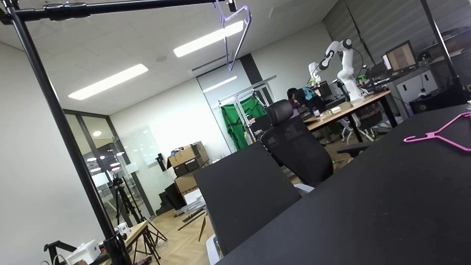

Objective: Unhang the hanger from the rail

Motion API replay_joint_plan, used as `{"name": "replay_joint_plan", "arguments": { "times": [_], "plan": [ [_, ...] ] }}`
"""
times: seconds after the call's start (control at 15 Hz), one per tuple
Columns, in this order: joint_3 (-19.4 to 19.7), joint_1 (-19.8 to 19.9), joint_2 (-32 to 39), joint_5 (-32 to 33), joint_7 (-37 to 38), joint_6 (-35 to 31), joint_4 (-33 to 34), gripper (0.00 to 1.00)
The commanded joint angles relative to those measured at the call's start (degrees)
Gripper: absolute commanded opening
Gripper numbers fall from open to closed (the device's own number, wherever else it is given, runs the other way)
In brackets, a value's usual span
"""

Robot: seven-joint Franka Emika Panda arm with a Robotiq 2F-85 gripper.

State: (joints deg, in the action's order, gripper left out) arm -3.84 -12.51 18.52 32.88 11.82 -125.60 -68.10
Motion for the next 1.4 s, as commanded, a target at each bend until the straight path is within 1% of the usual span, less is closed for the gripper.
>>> {"name": "replay_joint_plan", "arguments": {
  "times": [0.0,0.2,0.33,0.47,0.53,0.6,0.67,0.8,0.93,1.07,1.13,1.27,1.33],
  "plan": [
    [0.57,-0.76,3.45,0.65,5.91,-2.33,5.07,1.0],
    [1.14,-0.6,4.43,1.84,10.82,-9.72,4.69,1.0],
    [1.33,-0.44,4.89,1.44,12.67,-13.08,4.25,1.0],
    [1.26,-0.26,5.38,0.86,13.08,-15.02,3.97,1.0],
    [1.38,-0.3,5.6,1.02,13.66,-15.97,3.82,0.75],
    [1.52,-0.42,5.74,1.21,14.01,-16.16,3.81,0.73],
    [1.53,-0.46,5.88,1.07,14.22,-16.08,3.89,0.67],
    [1.22,-0.28,6.01,0.26,13.94,-15.36,4.03,0.51],
    [0.96,-0.12,6.0,-0.58,13.51,-14.88,4.08,0.37],
    [0.86,-0.03,5.94,-1.37,13.31,-14.81,4.0,0.25],
    [0.66,0.12,5.85,-1.95,13.01,-14.96,3.84,0.17],
    [-0.15,0.58,5.66,-4.46,11.77,-14.4,3.69,0.03],
    [-0.36,0.69,5.64,-5.59,11.43,-14.15,3.75,0.01]
  ]
}}
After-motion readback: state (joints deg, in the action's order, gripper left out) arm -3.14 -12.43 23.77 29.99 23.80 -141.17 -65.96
